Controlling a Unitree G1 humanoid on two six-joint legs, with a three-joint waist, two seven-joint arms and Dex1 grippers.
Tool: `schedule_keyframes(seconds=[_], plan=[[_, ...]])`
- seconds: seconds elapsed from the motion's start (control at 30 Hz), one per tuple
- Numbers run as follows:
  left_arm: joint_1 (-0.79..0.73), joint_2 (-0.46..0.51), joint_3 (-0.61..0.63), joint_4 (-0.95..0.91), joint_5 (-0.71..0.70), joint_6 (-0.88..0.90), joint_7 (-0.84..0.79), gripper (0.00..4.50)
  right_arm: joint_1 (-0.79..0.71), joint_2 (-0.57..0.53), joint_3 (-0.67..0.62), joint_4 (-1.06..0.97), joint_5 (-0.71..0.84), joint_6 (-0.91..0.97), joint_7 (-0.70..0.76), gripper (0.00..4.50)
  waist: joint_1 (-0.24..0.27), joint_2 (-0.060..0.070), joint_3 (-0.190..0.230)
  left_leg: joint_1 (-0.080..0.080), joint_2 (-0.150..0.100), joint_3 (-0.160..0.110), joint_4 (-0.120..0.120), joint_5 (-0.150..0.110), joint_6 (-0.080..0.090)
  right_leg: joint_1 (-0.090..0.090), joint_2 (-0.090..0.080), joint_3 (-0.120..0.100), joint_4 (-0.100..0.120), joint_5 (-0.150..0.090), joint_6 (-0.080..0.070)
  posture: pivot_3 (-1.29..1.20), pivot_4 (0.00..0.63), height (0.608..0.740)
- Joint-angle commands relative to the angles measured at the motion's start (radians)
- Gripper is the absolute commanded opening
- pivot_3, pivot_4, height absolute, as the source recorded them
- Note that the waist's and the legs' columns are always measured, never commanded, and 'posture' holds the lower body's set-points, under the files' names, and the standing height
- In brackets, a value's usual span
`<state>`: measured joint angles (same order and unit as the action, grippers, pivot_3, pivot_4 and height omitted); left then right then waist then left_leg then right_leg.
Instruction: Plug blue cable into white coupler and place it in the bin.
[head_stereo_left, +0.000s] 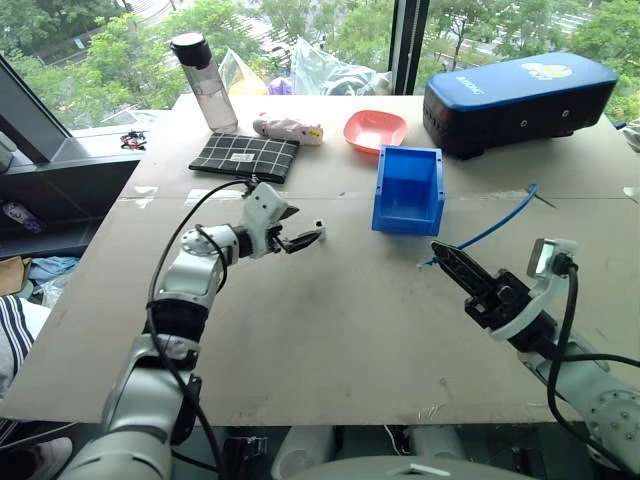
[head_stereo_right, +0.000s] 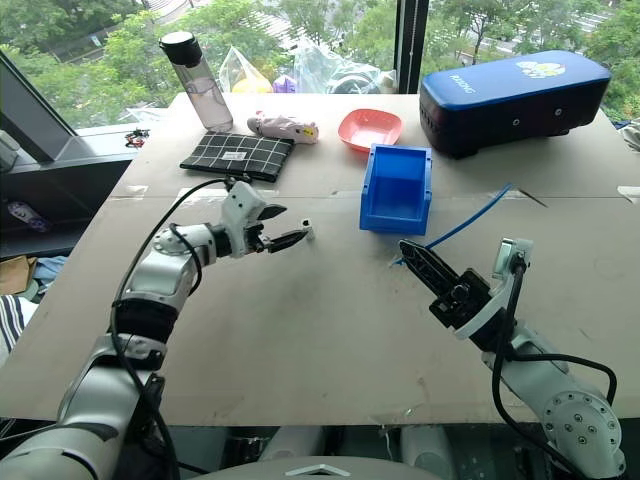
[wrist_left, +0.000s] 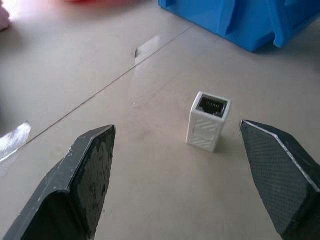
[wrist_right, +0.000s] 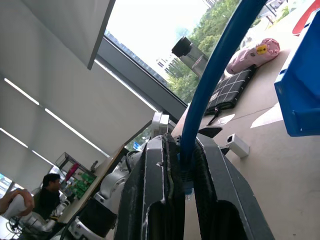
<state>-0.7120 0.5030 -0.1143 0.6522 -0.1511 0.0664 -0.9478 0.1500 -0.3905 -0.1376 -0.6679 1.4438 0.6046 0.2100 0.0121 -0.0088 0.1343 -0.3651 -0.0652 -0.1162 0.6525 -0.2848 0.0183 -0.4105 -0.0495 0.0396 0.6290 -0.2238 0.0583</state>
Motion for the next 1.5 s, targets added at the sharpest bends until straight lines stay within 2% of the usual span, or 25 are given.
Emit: schedule_keyframes(seconds=[0.03,0.1,0.27,0.3,0.37,0.47,0.57,0.67,0.93,1.23,1.5], plan=[[-0.089,-0.022,-0.020,0.183,0.049,-0.126,-0.072,3.79,0.019,-0.005,-0.010,-0.076,-0.003,-0.025,-0.010,0.00,-0.002,0.000,0.000,0.000,0.000,0.000,0.000,0.000,0.000,0.000,0.000,0.000,0.000,0.000,0.000,0.00,0.150,0.740],[-0.141,-0.039,-0.029,0.289,0.076,-0.182,-0.100,3.19,0.036,-0.003,-0.011,-0.094,-0.007,-0.033,-0.019,0.00,-0.004,-0.001,0.000,0.000,0.000,0.000,0.000,-0.001,0.001,0.000,0.001,0.000,0.000,0.000,0.000,0.00,0.150,0.740],[-0.203,-0.047,-0.022,0.403,0.086,-0.272,-0.217,0.89,0.070,-0.002,-0.010,-0.129,-0.027,-0.057,-0.039,0.00,-0.015,-0.001,0.000,0.000,0.000,0.000,0.001,-0.002,0.004,0.000,0.004,0.000,0.001,0.000,0.000,0.00,0.150,0.740],[-0.202,-0.044,-0.022,0.395,0.080,-0.278,-0.260,0.59,0.074,-0.008,-0.009,-0.135,-0.038,-0.058,-0.038,0.00,-0.017,-0.001,0.000,0.000,0.000,0.000,0.001,-0.002,0.004,0.000,0.004,0.000,0.001,0.000,0.000,0.00,0.150,0.740],[-0.171,-0.033,-0.046,0.317,0.066,-0.267,-0.388,0.61,0.068,-0.021,-0.007,-0.141,-0.068,-0.060,-0.034,0.00,-0.020,-0.001,0.000,0.000,0.000,0.000,0.001,-0.002,0.004,0.000,0.004,0.000,0.002,0.000,0.000,0.00,0.150,0.740],[-0.058,-0.050,-0.113,0.025,0.022,-0.153,-0.520,0.61,-0.001,-0.097,0.060,-0.123,-0.234,-0.032,0.044,0.00,-0.028,-0.001,0.000,0.000,0.000,0.000,0.001,-0.002,0.004,0.000,0.004,0.000,0.002,0.000,0.000,0.00,0.150,0.740],[0.023,-0.084,-0.176,-0.197,0.026,-0.057,-0.515,0.61,-0.084,-0.158,0.176,-0.063,-0.420,-0.035,0.153,0.00,-0.024,-0.001,0.000,0.000,0.000,0.000,0.001,-0.002,0.004,0.000,0.004,0.001,0.002,0.000,0.000,0.00,0.150,0.740],[0.052,-0.110,-0.233,-0.293,0.062,-0.012,-0.487,0.61,-0.179,-0.164,0.263,0.033,-0.547,-0.057,0.244,0.00,-0.025,-0.002,0.000,0.000,0.000,-0.001,0.002,-0.002,0.004,0.000,0.005,0.000,0.003,0.000,0.000,0.00,0.150,0.740],[0.044,-0.129,-0.316,-0.321,0.133,0.013,-0.434,0.61,-0.320,-0.159,0.365,0.222,-0.751,-0.106,0.444,0.00,-0.023,-0.002,0.000,0.001,0.000,0.000,0.002,-0.002,0.003,0.000,0.005,0.000,0.004,0.000,0.000,0.00,0.150,0.740],[0.050,-0.120,-0.330,-0.331,0.140,0.020,-0.430,0.61,-0.372,-0.102,0.404,0.346,-0.886,-0.153,0.541,0.00,-0.022,-0.002,0.000,0.001,0.000,0.000,0.002,-0.001,0.003,0.000,0.005,0.000,0.004,0.000,0.000,0.00,0.150,0.740],[0.053,-0.110,-0.335,-0.347,0.139,0.022,-0.438,0.61,-0.365,-0.119,0.433,0.439,-1.022,-0.225,0.613,0.00,-0.024,-0.001,0.000,0.001,0.000,0.000,0.002,0.000,0.001,0.000,0.005,0.000,0.004,0.000,0.000,0.00,0.150,0.740]])
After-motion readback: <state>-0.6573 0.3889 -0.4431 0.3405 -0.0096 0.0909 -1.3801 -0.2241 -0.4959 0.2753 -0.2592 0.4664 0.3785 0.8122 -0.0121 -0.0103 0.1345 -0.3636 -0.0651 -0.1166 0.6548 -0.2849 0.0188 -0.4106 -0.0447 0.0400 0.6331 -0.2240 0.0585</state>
